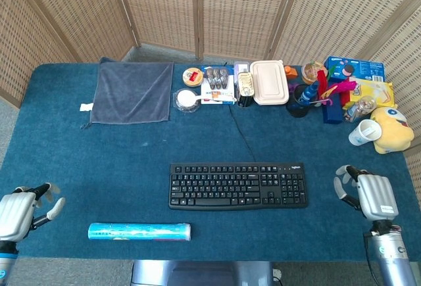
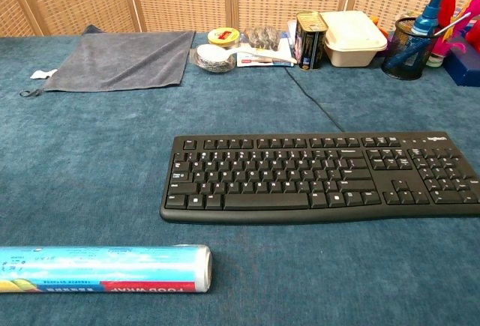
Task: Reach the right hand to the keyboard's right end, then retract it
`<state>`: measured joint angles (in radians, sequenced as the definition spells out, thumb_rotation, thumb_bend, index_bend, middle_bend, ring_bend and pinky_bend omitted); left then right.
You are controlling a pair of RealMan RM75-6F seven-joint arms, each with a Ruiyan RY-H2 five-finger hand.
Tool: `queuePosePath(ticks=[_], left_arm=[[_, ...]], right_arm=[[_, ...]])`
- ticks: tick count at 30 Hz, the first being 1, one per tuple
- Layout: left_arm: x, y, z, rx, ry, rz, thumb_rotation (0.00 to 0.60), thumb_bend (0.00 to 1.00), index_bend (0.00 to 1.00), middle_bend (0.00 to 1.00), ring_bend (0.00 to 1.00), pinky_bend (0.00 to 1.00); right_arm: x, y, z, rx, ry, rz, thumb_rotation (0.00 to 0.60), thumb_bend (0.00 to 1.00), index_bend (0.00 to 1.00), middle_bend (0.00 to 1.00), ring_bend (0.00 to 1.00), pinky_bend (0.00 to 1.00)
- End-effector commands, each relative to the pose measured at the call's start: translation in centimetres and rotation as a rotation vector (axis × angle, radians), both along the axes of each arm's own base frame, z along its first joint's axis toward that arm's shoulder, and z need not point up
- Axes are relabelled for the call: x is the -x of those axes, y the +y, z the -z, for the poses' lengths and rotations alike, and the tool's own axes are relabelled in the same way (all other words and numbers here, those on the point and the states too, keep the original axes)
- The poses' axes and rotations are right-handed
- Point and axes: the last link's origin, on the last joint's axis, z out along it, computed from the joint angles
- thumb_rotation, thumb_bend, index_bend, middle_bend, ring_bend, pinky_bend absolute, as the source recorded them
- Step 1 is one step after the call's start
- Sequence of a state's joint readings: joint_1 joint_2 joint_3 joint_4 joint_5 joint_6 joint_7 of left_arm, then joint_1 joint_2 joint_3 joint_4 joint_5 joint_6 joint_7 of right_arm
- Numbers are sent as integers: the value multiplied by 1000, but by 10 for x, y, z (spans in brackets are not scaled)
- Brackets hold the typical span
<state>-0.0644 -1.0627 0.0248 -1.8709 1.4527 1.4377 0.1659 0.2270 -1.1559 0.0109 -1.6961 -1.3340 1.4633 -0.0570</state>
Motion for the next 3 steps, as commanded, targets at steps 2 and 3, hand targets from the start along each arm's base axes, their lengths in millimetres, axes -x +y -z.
queuePosePath(ticks=[2, 3], left_arm=[[0, 1, 1, 0, -3, 3, 0, 220, 412, 535, 587, 367], [0, 1, 1, 2, -3, 4, 0, 220, 412, 535, 587, 367]], right_arm=[[3, 3, -1, 12, -4, 4, 0, 499, 387, 514, 538, 542], [3, 3, -1, 14, -5, 5, 0, 500, 387, 514, 537, 542]])
